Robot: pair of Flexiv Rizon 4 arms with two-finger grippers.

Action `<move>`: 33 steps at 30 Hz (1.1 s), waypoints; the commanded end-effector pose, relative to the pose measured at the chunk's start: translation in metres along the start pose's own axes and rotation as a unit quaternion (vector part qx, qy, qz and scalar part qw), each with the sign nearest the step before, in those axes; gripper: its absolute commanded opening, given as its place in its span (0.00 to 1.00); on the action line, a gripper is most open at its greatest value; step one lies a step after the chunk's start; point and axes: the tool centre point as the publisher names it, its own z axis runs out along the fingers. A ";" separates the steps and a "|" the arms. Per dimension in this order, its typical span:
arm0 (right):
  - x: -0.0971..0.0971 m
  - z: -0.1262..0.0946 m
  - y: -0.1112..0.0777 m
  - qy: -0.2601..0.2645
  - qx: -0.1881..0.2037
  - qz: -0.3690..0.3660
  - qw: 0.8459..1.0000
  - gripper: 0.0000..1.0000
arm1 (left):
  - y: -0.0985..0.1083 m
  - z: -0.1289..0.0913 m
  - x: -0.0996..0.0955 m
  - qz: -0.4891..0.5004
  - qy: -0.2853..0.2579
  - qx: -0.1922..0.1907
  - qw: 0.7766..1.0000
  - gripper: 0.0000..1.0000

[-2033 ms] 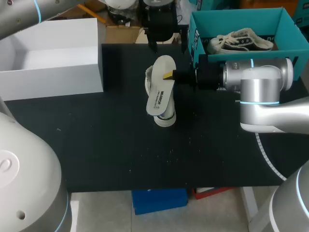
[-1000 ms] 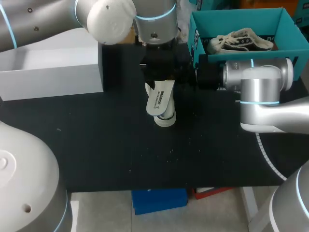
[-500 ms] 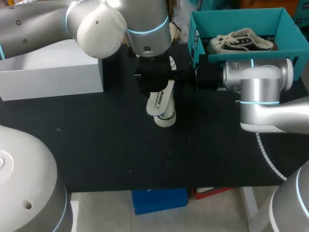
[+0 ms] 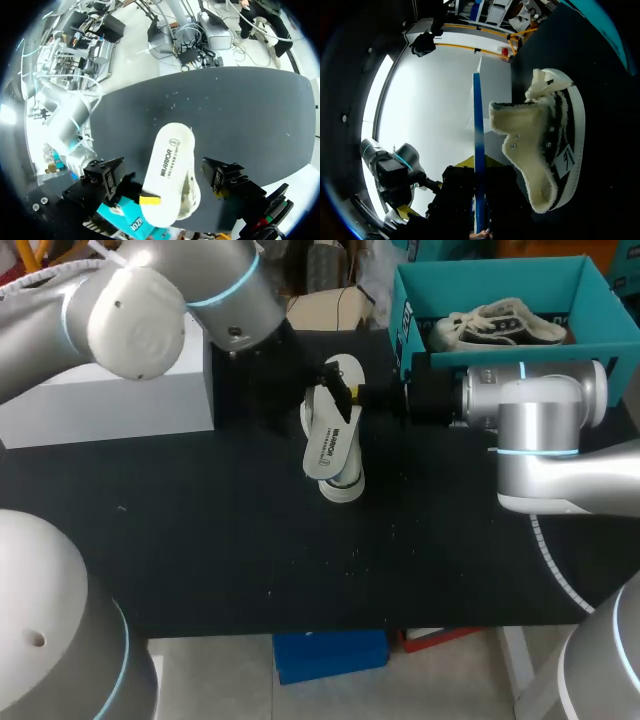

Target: Take the shoe out of the shoebox, open the shoe tongue, remove and reinsert the insole, then place the shoe into the shoebox

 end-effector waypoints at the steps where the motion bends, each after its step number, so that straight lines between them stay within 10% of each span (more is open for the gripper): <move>1: 0.000 0.002 0.000 -0.001 -0.001 0.000 1.000 0.00 | -0.003 -0.007 0.028 -0.051 -0.500 0.064 0.862 1.00; 9: 0.000 0.002 0.000 -0.001 -0.001 0.000 1.000 0.00 | 0.002 -0.010 0.033 -0.071 -0.583 0.093 0.804 1.00; 33: 0.000 0.002 0.000 -0.001 -0.001 0.000 1.000 0.00 | 0.012 0.002 0.038 -0.038 -0.606 0.063 0.792 1.00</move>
